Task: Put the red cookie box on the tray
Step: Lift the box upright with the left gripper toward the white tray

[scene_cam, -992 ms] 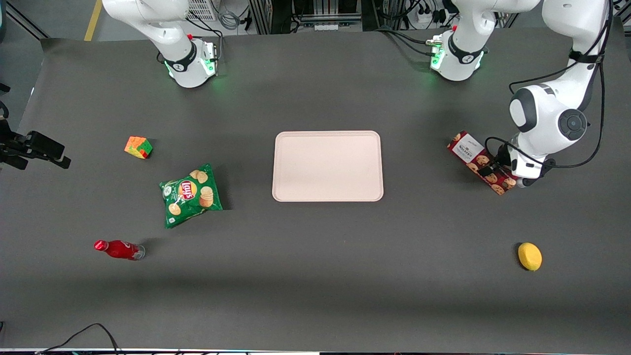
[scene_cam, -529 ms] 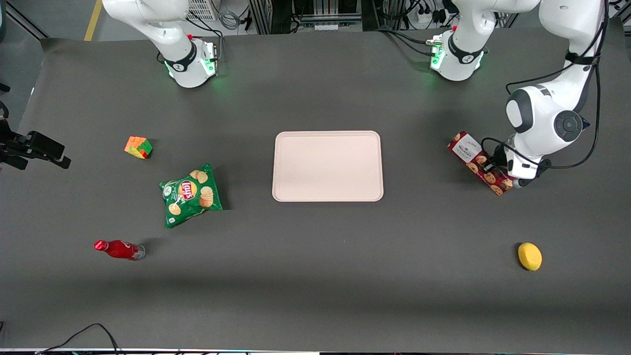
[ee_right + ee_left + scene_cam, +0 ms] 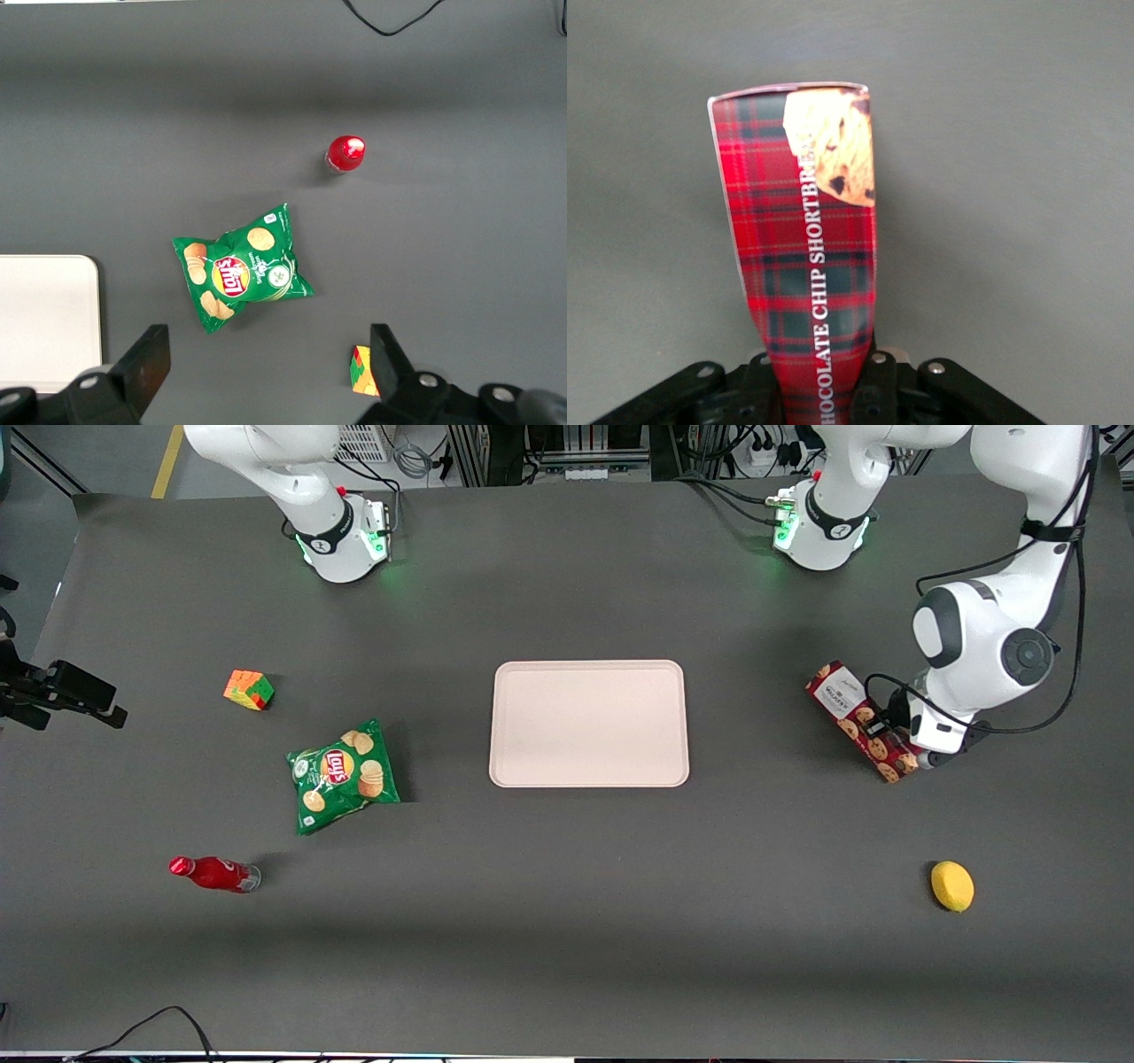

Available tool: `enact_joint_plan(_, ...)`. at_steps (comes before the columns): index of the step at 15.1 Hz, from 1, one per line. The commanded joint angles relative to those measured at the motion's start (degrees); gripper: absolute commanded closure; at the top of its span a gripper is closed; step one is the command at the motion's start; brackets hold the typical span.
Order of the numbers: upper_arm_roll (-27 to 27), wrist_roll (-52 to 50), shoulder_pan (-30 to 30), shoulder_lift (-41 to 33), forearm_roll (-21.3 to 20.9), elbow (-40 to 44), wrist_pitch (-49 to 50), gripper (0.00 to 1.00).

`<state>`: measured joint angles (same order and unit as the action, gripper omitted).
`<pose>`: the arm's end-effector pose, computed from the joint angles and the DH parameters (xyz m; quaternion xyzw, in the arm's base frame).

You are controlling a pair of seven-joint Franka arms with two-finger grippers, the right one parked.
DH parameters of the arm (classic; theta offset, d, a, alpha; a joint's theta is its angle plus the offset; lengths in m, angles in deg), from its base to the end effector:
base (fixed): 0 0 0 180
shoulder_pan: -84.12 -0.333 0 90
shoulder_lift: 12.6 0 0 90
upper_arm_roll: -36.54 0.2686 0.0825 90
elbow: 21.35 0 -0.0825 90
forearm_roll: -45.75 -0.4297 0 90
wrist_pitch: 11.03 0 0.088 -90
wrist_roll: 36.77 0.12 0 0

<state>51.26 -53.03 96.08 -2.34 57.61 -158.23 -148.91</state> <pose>0.4997 0.0279 0.1369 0.9658 0.2445 -0.0799 0.0313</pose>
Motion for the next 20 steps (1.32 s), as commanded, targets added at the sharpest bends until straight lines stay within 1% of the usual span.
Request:
enact_joint_plan(1, 0.4, 4.3, 1.7, -1.3, -1.2, 14.5, 18.2, 1.00)
enact_joint_plan(3, -0.8, 4.1, 2.5, -1.8, -4.7, 22.1, 26.0, 1.00)
enact_joint_plan(5, -4.8, 3.6, 2.7, -2.4, -6.9, 29.2, 31.3, 1.00)
enact_joint_plan(7, -8.6, 2.9, 2.8, -2.3, -7.4, 36.5, 35.9, 1.00)
enact_joint_plan(9, -12.5, 1.1, 2.9, -2.3, -7.5, 40.3, 37.9, 1.00)
enact_joint_plan(10, -14.8, -0.2, 2.9, -2.3, -7.5, 40.7, 38.0, 1.00)
enact_joint_plan(12, -19.5, -2.9, 3.0, -2.2, -7.6, 41.3, 37.3, 0.97)
enact_joint_plan(15, -27.2, -14.5, 3.9, 0.5, -11.7, 41.3, 34.4, 0.97)
enact_joint_plan(16, -29.0, -17.1, 4.6, 2.2, -12.2, 41.2, 33.5, 0.97)
enact_joint_plan(18, -31.0, -20.7, 6.3, 5.6, -13.6, 40.4, 30.5, 0.97)
enact_joint_plan(20, -33.4, -24.8, 6.8, 8.1, -15.2, 37.5, 25.3, 0.96)
